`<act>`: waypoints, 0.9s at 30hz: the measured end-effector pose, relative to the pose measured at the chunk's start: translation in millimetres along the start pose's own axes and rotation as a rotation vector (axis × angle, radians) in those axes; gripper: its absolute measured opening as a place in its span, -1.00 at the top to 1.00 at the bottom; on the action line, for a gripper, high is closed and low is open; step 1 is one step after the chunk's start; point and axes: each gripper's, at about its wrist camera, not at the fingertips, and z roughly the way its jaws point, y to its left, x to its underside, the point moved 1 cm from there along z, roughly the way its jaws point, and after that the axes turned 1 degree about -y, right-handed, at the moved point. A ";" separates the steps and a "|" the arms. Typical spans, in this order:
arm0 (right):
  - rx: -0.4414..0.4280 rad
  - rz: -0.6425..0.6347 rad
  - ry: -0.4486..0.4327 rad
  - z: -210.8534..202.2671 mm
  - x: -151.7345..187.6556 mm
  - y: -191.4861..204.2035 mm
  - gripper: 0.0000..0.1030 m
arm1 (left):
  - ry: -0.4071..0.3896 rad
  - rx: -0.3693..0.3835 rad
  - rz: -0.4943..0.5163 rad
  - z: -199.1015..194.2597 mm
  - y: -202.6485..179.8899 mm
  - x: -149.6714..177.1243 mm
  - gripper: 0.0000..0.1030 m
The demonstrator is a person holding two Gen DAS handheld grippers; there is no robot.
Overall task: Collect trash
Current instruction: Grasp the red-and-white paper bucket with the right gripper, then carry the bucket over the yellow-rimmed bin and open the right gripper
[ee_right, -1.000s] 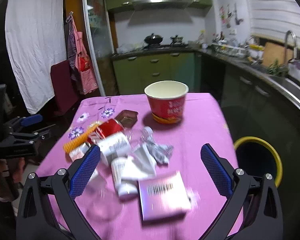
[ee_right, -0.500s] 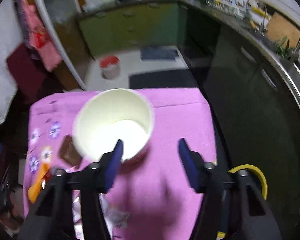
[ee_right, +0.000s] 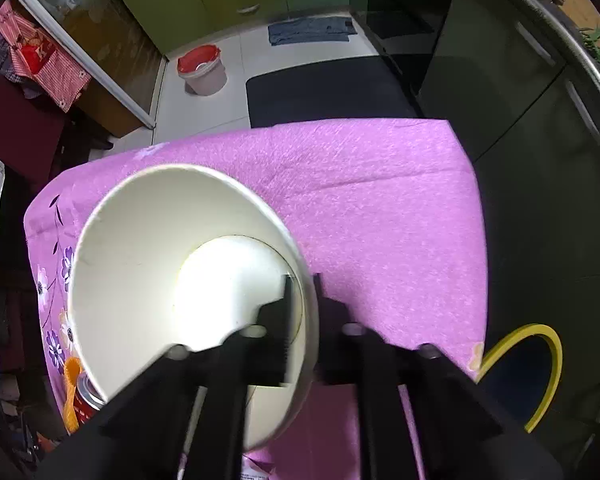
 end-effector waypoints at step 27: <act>0.146 0.447 -0.062 -41.7 171.4 -321.5 0.85 | 0.024 0.082 0.091 -38.0 -50.5 7.4 -0.89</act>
